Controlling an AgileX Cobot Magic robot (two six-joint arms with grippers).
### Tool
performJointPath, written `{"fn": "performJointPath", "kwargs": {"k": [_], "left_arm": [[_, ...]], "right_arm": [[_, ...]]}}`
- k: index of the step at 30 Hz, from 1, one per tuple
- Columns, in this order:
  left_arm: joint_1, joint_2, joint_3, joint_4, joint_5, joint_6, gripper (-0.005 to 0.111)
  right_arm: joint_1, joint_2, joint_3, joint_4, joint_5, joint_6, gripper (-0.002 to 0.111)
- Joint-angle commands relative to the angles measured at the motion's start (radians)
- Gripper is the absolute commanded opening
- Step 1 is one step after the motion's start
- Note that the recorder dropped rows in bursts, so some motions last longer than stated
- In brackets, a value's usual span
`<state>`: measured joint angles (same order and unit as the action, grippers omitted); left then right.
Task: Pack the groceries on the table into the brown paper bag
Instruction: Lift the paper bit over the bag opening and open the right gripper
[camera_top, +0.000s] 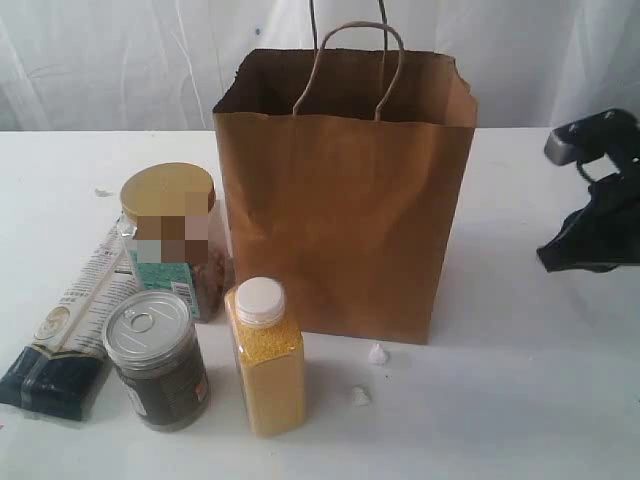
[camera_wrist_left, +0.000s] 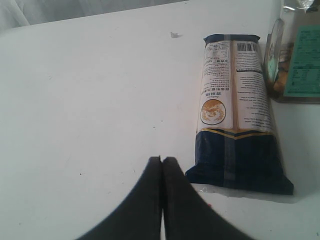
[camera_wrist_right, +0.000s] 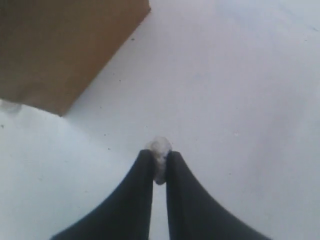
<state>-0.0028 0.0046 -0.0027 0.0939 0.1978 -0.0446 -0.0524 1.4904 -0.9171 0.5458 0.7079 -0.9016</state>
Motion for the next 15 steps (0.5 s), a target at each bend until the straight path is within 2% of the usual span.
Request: {"fn": "performJointPath", "kwargs": {"k": [1,10,15], "left_arm": [[0.001,-0.005,0.003,-0.003,-0.004,-0.002,0.000],[0.001,-0.005,0.003,-0.003,-0.004,-0.002,0.000],[0.001,-0.005,0.003,-0.003,-0.004,-0.002,0.000]], "right_arm": [[-0.009,-0.128,0.000,0.032,0.056,0.139,0.000],[-0.007,-0.388,0.000,0.158,0.138,0.149,0.000],[-0.007,-0.509,0.000,0.409,0.145,0.149,0.000]]}}
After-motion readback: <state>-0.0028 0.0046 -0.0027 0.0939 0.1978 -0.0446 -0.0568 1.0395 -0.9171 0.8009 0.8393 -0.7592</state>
